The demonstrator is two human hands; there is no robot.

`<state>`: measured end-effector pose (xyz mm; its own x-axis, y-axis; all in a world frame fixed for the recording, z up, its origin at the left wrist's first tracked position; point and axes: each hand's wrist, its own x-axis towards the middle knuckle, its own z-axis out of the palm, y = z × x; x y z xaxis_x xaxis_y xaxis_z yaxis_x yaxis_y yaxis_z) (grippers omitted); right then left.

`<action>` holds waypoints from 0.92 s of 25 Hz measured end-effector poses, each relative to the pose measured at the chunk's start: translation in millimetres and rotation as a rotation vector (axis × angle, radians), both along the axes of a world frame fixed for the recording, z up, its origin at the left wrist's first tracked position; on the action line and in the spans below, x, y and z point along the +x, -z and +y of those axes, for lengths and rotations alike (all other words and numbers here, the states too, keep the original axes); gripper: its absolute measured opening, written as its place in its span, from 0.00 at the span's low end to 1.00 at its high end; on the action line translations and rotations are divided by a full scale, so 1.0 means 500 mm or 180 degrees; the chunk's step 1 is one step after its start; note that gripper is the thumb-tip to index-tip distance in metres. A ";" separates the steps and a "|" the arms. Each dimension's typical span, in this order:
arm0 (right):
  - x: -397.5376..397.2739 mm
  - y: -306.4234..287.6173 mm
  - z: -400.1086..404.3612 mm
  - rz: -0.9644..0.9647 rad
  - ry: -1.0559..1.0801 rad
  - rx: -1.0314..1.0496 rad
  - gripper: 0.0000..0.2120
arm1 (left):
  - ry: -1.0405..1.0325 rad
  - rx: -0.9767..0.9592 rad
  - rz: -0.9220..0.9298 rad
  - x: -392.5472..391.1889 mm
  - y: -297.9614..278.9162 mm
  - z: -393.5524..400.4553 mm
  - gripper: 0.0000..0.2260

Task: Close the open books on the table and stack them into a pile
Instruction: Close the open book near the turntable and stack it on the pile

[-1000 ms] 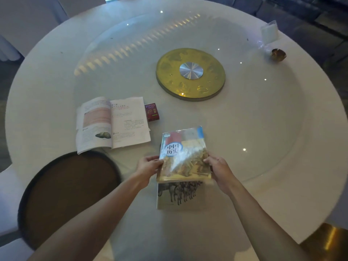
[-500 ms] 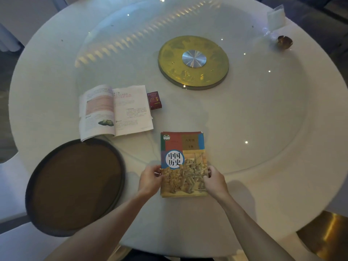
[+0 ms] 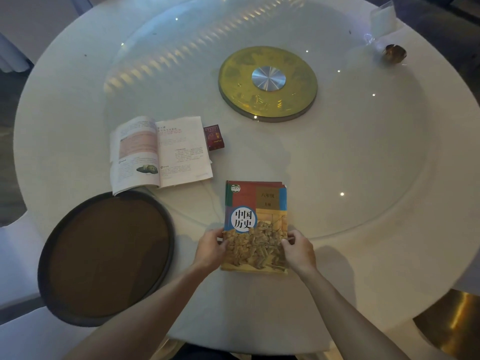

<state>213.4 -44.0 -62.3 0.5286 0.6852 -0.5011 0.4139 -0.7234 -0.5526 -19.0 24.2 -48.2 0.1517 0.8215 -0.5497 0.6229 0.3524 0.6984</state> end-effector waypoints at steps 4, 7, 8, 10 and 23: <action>-0.004 0.003 0.008 -0.0033 -0.0018 -0.0005 0.14 | -0.0247 -0.0217 -0.0034 0.012 0.002 0.007 0.14; -0.006 0.005 0.016 -0.0124 -0.0060 -0.0090 0.15 | -0.0557 -0.0511 -0.0174 0.022 0.003 0.022 0.12; -0.006 0.006 0.018 -0.0132 -0.0073 -0.0113 0.15 | -0.0619 -0.0571 -0.0193 0.025 0.003 0.025 0.11; -0.003 0.007 0.026 -0.0069 0.0026 -0.0198 0.16 | -0.0628 -0.0641 -0.0159 0.030 0.000 0.029 0.11; 0.054 -0.004 0.228 -0.0131 0.0238 -0.0169 0.11 | -0.0527 -0.0702 -0.0239 0.104 -0.030 0.217 0.21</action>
